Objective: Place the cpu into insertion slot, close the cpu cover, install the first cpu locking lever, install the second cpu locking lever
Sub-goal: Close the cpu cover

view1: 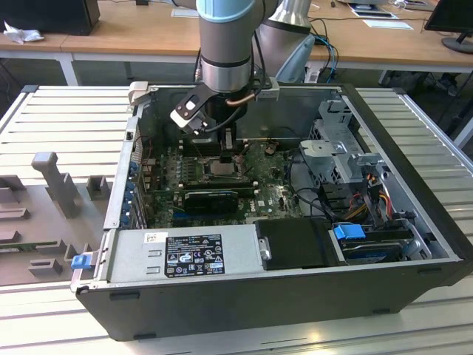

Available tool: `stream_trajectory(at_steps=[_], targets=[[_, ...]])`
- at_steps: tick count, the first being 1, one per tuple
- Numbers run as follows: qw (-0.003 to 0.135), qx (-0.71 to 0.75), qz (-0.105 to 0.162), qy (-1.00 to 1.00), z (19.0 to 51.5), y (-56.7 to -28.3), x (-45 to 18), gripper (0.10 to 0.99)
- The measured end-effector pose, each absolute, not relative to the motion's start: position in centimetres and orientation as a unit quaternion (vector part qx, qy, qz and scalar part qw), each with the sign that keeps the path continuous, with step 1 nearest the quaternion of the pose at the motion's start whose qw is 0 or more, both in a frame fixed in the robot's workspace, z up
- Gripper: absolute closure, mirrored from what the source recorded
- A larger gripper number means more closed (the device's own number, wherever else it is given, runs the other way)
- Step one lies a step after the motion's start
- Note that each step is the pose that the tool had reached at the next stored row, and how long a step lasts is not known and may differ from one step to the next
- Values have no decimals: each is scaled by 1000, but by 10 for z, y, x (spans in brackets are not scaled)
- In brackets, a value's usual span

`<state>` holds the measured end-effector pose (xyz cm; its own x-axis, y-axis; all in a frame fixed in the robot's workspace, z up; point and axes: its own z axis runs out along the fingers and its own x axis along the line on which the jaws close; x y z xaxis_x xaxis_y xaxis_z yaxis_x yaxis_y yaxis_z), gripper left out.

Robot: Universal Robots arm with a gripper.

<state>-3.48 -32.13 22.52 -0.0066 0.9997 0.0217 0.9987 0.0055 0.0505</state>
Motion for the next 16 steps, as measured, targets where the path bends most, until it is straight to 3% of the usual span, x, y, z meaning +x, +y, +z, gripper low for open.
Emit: stream_trajectory(at_steps=[16], targets=[[10, 705, 26, 709, 235, -321, -29, 980]])
